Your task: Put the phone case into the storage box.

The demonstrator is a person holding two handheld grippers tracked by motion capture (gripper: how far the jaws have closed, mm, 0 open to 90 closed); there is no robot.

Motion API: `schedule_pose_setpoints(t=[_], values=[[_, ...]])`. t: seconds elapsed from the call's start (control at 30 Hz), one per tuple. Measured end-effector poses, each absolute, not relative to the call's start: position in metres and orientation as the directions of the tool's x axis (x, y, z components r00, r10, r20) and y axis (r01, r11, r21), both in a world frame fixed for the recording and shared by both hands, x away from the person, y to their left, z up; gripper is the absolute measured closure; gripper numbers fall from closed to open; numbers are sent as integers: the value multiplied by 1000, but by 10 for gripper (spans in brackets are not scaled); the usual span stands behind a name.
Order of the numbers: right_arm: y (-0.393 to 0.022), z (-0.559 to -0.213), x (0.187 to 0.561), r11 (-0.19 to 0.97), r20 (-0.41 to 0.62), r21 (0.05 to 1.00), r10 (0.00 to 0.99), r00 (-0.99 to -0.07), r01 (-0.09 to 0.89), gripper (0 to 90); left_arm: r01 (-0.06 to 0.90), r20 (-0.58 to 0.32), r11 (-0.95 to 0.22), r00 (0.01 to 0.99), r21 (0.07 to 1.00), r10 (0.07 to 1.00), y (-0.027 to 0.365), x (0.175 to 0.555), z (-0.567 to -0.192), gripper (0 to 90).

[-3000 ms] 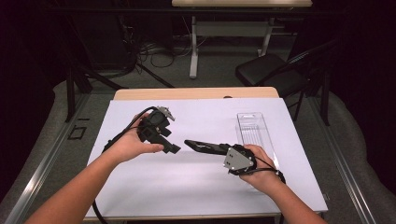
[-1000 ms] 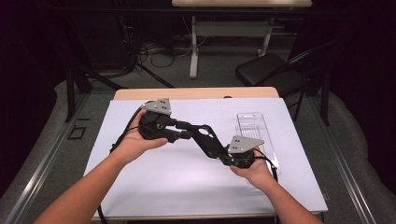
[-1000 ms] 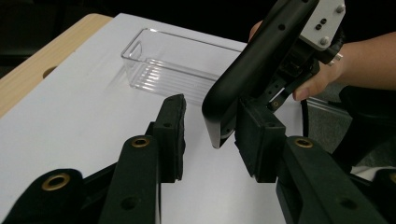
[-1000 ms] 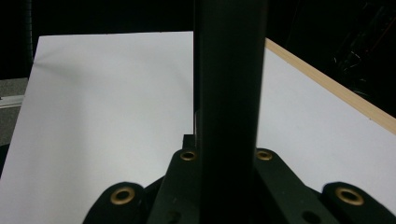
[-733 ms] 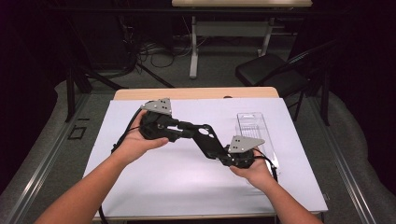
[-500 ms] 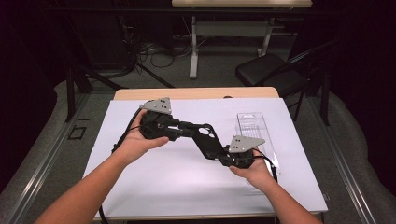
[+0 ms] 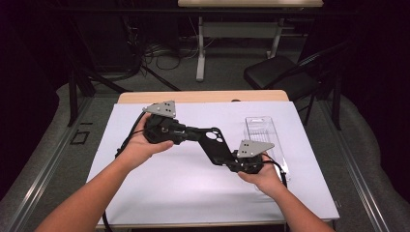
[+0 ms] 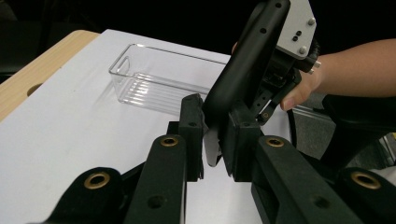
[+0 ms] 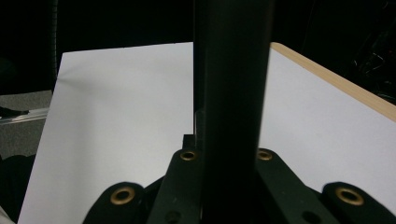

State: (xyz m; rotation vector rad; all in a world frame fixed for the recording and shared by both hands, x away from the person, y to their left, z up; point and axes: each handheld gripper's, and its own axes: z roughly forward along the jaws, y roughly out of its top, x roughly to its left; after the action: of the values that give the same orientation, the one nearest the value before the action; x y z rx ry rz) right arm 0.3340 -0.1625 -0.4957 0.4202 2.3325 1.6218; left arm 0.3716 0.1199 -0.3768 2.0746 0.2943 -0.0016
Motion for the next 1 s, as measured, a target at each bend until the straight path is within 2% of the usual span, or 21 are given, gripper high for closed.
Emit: schedule_pose_setpoints(t=[1.0], values=[[-163, -495, 335, 346, -61, 935, 384, -921, 82, 875, 197, -118, -480, 975, 855, 188, 120, 371, -377, 820]])
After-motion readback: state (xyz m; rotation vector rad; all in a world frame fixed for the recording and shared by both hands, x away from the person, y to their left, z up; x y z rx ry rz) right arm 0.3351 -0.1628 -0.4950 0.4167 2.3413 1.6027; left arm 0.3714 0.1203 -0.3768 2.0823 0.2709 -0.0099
